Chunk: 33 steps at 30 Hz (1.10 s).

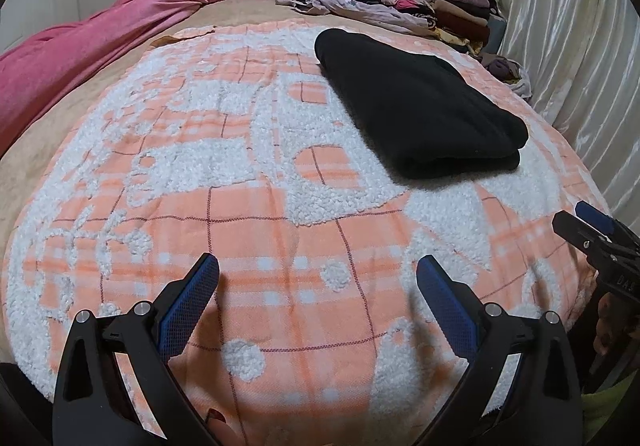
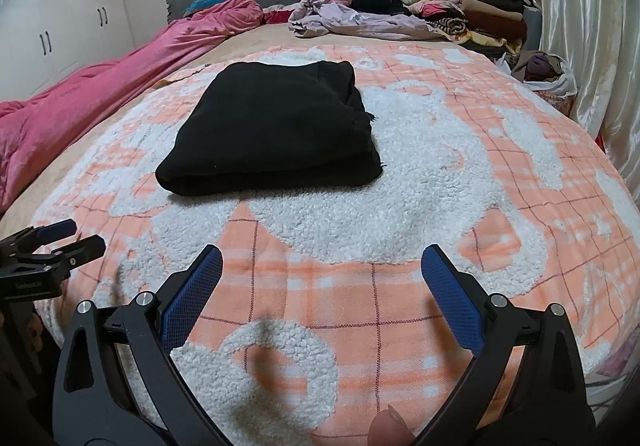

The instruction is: Fold small clothes

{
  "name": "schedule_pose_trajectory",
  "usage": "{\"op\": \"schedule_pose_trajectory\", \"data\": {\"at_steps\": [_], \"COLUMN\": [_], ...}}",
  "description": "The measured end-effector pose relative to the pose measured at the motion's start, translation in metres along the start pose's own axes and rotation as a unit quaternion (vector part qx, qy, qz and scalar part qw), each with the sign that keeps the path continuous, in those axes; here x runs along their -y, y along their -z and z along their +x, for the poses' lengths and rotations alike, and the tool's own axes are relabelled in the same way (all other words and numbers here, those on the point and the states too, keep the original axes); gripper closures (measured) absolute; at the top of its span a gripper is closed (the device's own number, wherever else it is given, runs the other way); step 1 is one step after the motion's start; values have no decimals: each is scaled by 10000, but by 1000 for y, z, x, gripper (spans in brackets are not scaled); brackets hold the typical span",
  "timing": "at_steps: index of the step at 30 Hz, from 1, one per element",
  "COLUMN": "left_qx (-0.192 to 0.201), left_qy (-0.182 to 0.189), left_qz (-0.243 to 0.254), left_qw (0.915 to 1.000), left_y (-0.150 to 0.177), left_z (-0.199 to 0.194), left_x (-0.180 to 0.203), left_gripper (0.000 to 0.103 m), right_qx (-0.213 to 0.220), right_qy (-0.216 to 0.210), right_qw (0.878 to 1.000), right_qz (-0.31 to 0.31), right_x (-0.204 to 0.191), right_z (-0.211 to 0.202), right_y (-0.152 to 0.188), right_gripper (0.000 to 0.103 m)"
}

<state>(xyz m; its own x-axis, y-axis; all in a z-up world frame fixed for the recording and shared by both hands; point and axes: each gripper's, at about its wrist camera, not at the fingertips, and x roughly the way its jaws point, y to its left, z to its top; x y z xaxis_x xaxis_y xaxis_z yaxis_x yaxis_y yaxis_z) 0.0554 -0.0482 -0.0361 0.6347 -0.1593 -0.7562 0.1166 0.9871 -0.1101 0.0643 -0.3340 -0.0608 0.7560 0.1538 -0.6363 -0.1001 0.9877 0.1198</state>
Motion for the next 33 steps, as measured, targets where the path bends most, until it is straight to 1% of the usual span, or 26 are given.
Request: {"op": "schedule_pose_trajectory", "data": {"at_steps": [14,33], "left_qx": [34,65], "left_qy": [-105,-61], "left_qz": [-51,-70], "left_qw": [9999,9999], "left_y": [0,-1], "left_z": [-4,-6], "left_x": [-1,-3], "left_gripper": [4,4], "right_qx": [-8,4], "right_qy": [18,50], "right_qw": [10000,10000], "right_qz": [-9,37], "right_x": [0,2], "right_z": [0,0], "right_y": [0,1], "right_gripper": [9,9]}}
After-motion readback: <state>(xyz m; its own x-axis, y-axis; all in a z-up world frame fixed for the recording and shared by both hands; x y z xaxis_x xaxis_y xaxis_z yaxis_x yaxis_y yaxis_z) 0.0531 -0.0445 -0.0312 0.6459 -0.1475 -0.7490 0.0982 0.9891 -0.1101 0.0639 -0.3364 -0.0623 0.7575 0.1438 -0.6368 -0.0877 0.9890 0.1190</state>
